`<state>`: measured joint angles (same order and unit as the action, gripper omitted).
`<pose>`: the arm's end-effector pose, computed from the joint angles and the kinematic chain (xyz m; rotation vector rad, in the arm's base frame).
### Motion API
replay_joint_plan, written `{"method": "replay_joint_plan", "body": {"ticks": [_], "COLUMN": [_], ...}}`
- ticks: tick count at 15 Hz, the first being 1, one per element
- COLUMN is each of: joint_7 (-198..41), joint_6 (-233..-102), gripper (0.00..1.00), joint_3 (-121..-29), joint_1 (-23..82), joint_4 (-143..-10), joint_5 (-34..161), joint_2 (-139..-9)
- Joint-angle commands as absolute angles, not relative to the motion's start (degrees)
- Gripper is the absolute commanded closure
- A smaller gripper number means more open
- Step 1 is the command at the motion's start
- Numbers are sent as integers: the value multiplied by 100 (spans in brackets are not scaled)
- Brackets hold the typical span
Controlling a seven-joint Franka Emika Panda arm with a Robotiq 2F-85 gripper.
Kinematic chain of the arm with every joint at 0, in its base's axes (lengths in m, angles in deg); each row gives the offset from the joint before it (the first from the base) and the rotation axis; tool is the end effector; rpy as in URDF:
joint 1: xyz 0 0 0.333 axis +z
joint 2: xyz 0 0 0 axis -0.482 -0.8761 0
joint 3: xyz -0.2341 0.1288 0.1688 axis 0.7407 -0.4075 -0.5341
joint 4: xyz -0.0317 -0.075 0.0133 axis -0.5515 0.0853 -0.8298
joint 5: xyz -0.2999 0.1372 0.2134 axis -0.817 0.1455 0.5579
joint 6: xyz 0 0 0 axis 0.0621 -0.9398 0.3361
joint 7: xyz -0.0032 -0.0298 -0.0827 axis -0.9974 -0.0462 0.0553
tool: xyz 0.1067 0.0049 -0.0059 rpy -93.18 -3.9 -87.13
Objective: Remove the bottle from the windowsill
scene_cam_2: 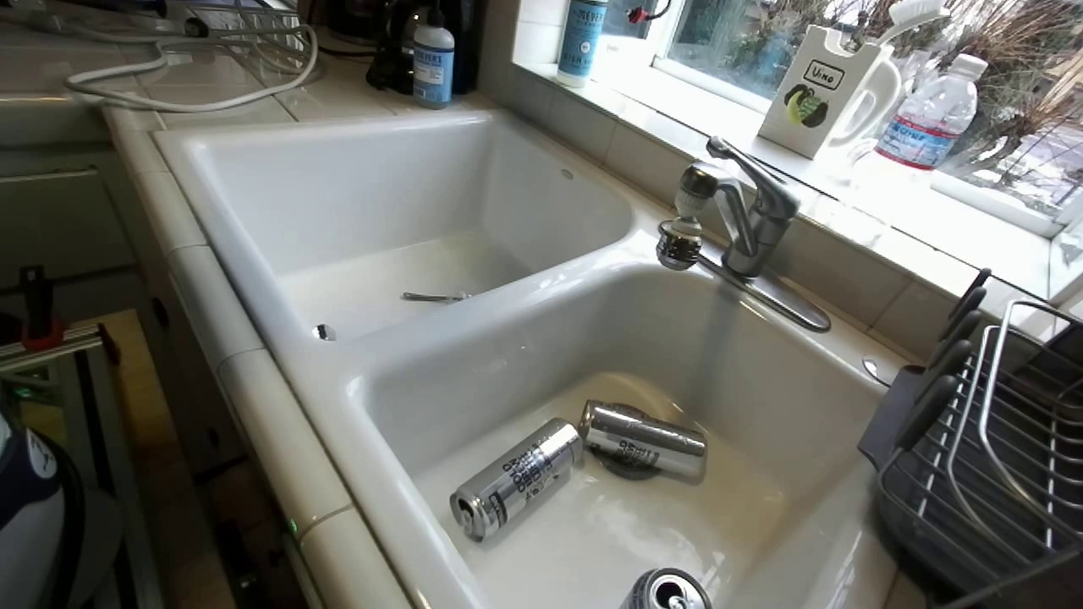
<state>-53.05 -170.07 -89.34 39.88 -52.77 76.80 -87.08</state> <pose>0.7137 0.2401 0.5745 -2.6146 -0.8140 -0.9867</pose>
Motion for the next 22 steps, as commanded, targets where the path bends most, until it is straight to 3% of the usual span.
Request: {"method": "replay_joint_plan", "body": {"ticks": [1, 5, 6, 10, 13, 18, 22], "joint_7": [-5463, -5573, -5647, -5890, -5987, -6199, -6468], "joint_6": [-16913, -16942, -16943, -16850, -16770, -16716, -16650], "gripper": [32, 38, 45, 41, 46, 43, 48], "joint_3": [-8875, -8784, -8736, -8605, -8583, -8460, -8327], "joint_1": [4130, 4209, 4241, 4331, 4372, 4472, 4564], "joint_4": [-4805, -4680, -4669, -4685, -4721, -4825, -4894], "joint_5": [7555, 7503, 7468, 7356, 7312, 7194, 7035], "joint_2": [-9019, -9106, -9100, -9049, -9003, -8905, -8814]}}
